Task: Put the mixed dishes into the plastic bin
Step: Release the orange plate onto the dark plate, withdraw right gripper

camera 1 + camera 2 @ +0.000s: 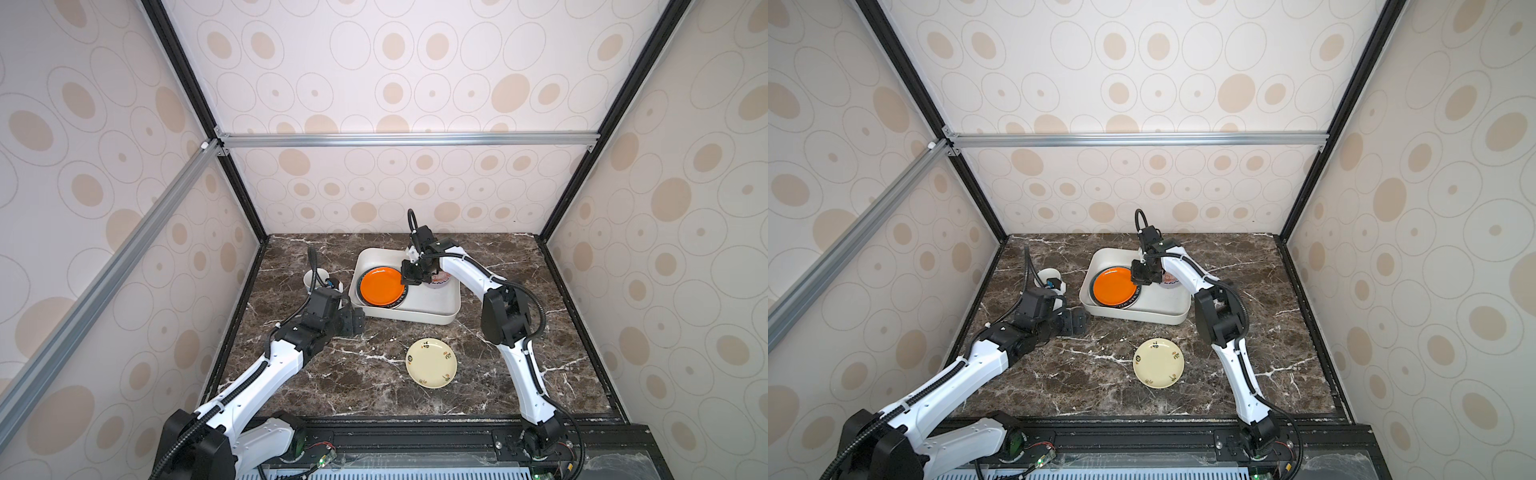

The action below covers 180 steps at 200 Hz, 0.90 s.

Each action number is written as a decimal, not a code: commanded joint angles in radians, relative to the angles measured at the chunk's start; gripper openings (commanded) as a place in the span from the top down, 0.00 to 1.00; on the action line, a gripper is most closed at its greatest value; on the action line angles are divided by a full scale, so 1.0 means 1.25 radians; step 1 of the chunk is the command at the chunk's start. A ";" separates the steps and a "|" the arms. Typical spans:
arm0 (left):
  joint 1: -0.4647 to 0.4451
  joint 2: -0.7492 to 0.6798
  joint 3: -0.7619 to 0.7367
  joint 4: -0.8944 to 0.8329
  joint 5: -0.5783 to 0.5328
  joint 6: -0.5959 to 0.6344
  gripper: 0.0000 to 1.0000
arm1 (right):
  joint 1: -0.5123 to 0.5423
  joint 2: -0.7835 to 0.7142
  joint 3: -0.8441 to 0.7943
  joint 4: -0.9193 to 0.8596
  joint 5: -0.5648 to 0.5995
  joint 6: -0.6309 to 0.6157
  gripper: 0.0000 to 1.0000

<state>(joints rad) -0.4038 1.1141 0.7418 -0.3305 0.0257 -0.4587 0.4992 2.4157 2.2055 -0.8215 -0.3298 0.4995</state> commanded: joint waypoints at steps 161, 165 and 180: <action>-0.004 -0.097 -0.083 0.087 0.140 -0.055 0.03 | 0.015 -0.640 -0.712 0.052 0.089 -0.004 0.66; -0.011 -0.098 -0.087 0.088 0.141 -0.059 0.03 | 0.015 -0.662 -0.746 0.059 0.093 0.002 0.66; -0.057 -0.100 -0.112 0.103 0.135 -0.079 0.03 | 0.017 -0.737 -0.872 0.085 0.099 0.022 0.66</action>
<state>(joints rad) -0.4126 1.0042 0.6373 -0.2417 0.1780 -0.5068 0.5106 1.5883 1.3117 -0.7532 -0.2485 0.4820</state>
